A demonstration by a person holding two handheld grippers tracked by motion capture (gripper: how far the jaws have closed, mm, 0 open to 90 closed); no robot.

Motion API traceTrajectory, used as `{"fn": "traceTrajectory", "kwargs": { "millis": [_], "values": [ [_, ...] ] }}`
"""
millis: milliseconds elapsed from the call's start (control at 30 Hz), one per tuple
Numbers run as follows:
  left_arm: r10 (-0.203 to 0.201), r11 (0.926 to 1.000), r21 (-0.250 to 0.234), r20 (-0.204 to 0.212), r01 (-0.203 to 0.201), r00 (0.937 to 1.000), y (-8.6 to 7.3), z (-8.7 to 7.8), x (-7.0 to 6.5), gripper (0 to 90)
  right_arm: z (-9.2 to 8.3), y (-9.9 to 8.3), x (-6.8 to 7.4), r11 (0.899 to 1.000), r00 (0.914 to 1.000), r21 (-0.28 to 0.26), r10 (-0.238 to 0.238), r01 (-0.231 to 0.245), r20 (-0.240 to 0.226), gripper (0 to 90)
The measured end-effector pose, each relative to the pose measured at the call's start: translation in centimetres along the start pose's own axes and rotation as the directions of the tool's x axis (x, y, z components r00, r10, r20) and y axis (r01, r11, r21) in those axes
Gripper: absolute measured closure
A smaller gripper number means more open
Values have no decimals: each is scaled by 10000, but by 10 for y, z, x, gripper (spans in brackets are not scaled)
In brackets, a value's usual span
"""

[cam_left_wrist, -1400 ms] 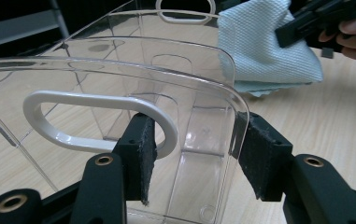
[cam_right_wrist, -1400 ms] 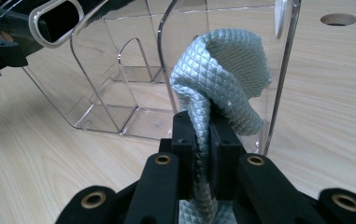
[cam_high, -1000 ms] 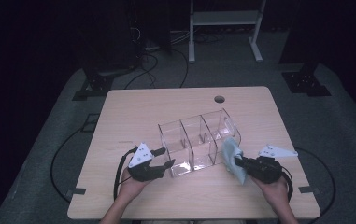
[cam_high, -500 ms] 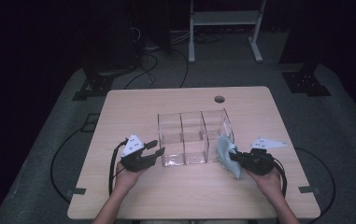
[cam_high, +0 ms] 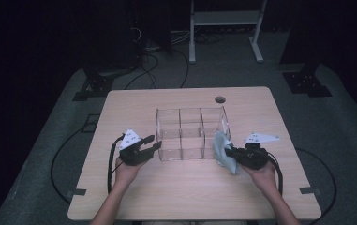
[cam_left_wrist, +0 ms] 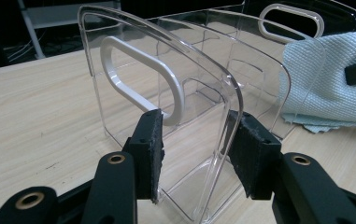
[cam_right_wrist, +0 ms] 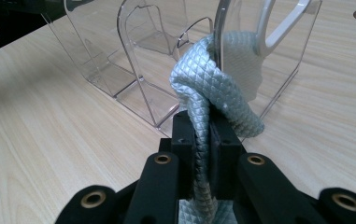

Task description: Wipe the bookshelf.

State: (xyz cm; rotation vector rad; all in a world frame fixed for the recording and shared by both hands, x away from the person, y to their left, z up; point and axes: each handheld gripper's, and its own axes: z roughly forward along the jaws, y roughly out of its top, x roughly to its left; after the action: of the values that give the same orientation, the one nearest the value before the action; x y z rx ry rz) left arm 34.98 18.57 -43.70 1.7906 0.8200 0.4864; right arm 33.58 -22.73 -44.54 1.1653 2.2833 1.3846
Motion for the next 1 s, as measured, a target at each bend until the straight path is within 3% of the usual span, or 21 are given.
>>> {"fn": "traceTrajectory", "kwargs": {
  "millis": [233, 467, 733, 933, 1000],
  "values": [
    [-29, 10000, 21, -89, 29, 10000, 0, 0, 1, 519, 1, 0, 0, 10000, 10000, -28, 65, -65, -6, 822],
    [-163, 9999, -41, 132, 164, 9998, -6, -7, 2, 453, -4, -8, -1, 9998, 9998, -1, 178, -178, -123, 822],
    [31, 9999, -97, 317, -27, 9995, -9, -12, -1, 392, -21, -16, -5, 9998, 9998, 9, 214, -214, 41, 821],
    [138, 9999, -53, 276, -136, 9995, -11, -11, -2, 370, -33, -23, -15, 9992, 9986, -5, 411, -411, 338, 821],
    [114, 9999, -50, 259, -113, 9996, -12, -11, -2, 361, -39, -25, -25, 9985, 9967, 29, 552, -555, 592, 821]
  ]
}}
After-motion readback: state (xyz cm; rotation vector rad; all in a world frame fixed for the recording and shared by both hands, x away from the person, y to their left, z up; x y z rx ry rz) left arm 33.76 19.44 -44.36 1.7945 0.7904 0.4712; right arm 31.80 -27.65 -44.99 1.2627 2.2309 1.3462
